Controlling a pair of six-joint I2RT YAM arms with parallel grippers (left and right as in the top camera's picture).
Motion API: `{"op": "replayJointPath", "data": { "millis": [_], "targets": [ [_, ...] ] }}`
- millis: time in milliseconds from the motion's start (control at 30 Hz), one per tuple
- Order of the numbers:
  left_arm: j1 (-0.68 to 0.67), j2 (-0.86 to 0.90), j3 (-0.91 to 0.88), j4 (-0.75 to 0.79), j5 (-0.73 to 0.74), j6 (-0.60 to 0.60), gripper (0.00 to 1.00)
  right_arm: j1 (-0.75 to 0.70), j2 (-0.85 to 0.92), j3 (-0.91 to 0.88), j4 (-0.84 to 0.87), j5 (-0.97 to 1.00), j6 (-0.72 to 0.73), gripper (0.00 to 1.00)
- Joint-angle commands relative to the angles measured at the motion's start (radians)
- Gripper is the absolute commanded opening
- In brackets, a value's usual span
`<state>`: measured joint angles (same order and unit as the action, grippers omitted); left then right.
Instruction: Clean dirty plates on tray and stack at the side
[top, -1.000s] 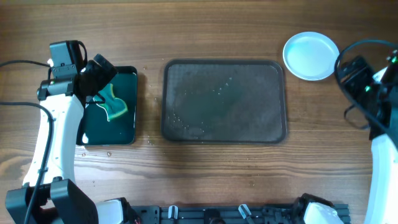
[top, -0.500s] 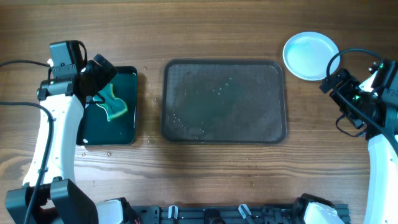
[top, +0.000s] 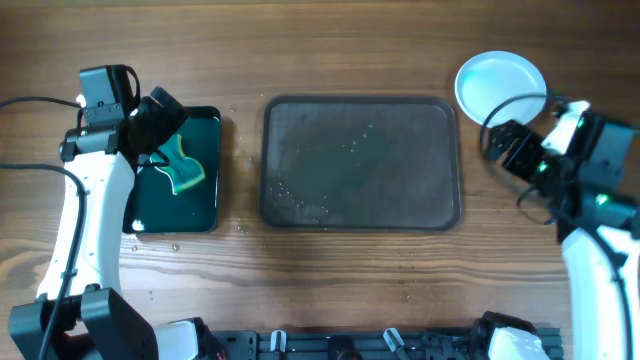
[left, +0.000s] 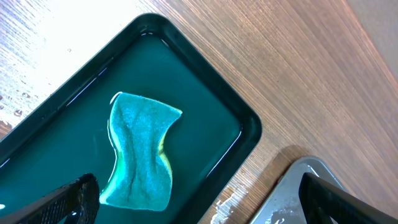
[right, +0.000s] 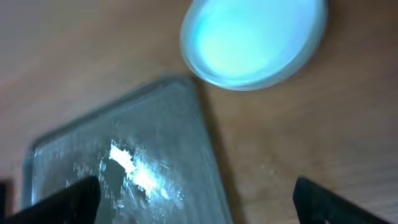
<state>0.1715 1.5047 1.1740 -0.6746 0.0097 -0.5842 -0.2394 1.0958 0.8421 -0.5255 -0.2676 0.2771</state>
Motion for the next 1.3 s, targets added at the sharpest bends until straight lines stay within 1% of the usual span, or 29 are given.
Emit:
{"op": "replayJointPath", "data": {
  "millis": [0,67,233,367,433,500,600,667,933,1033,1167,1267],
  "targets": [
    [0.001,0.003,0.009,0.000,0.008,0.005,1.00,0.035,-0.214,-0.195,0.198,-0.134,-0.092,1.00],
    [0.001,0.003,0.009,0.000,0.008,0.005,1.00,0.040,-0.312,-0.290,0.283,-0.138,-0.090,1.00],
    [0.001,0.003,0.009,0.000,0.008,0.005,1.00,0.040,-0.575,-0.471,0.426,-0.126,-0.098,1.00],
    [0.001,0.003,0.009,0.000,0.008,0.005,1.00,0.040,-0.805,-0.592,0.463,-0.126,-0.098,1.00],
    [0.001,0.003,0.009,0.000,0.008,0.005,1.00,0.042,-0.873,-0.637,0.475,-0.126,-0.097,1.00],
    [0.001,0.003,0.009,0.000,0.008,0.005,1.00,0.064,-0.914,-0.690,0.512,-0.118,-0.106,1.00],
    [0.001,0.003,0.009,0.000,0.008,0.005,1.00,0.119,-0.950,-0.748,0.543,-0.097,-0.169,1.00],
    [0.001,0.003,0.009,0.000,0.008,0.005,1.00,0.157,-0.977,-0.774,0.543,-0.055,-0.196,1.00],
    [0.001,0.003,0.009,0.000,0.008,0.005,1.00,0.270,-1.093,-0.837,0.539,0.174,-0.199,1.00],
    [0.001,0.003,0.009,0.000,0.008,0.005,1.00,0.288,-1.093,-0.837,0.528,0.229,-0.202,1.00],
    [0.001,0.003,0.009,0.000,0.008,0.005,1.00,0.288,-1.093,-0.837,0.527,0.226,-0.252,1.00],
    [0.001,0.003,0.009,0.000,0.008,0.005,1.00,0.287,-1.093,-0.837,0.527,0.226,-0.254,1.00]
  ]
}}
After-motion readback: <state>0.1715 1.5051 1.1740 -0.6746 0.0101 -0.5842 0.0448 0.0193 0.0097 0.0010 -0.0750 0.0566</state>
